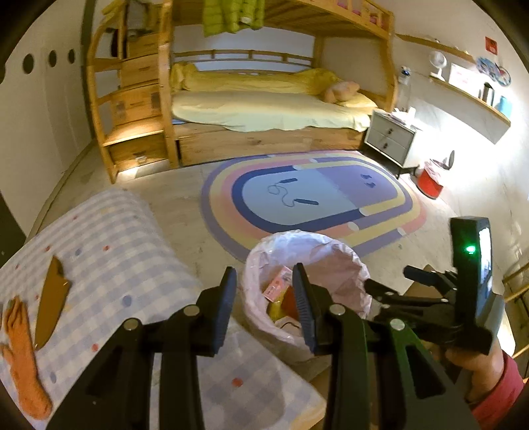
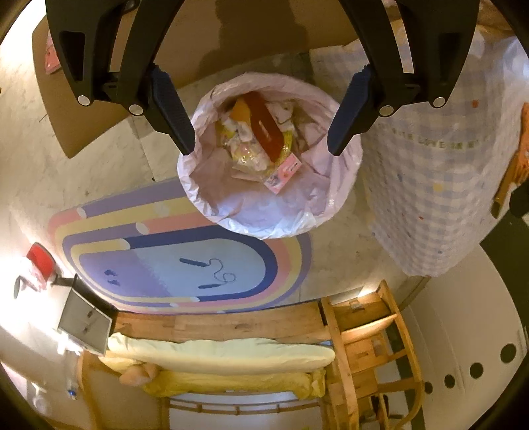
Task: Collect trash
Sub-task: 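Open both grippers to drop the box and paper into the wastebasket, then move both grippers back over the bed toward the glove and cardboard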
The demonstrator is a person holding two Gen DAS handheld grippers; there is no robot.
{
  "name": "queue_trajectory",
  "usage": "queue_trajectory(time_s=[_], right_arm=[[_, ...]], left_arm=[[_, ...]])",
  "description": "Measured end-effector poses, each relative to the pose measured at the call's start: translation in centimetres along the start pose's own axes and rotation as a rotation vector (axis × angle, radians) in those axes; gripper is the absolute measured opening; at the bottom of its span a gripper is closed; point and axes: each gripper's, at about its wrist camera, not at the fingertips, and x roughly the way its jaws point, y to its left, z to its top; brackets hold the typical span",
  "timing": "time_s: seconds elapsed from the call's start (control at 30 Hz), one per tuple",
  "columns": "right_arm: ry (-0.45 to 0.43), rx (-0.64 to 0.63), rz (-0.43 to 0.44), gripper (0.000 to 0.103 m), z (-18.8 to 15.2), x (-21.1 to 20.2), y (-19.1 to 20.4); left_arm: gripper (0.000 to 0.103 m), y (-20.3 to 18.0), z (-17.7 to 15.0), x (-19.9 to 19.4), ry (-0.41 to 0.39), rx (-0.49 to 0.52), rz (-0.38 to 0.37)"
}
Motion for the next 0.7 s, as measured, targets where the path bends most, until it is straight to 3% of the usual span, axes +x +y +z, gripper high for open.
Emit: queue_trajectory(time_s=[0.43,0.7], right_arm=[[-0.111,-0.051,0.054,0.082,-1.5,-9.1,3.4],[-0.179,-0.193,0.141,0.082,-1.6,-12.8,10.2]], left_arm=[[0.038,3.9,-3.8,-7.3,-0.052,-0.061,0.103],[0.047,9.3,-7.6,-11.6,-0.045,-0.173,0.228]])
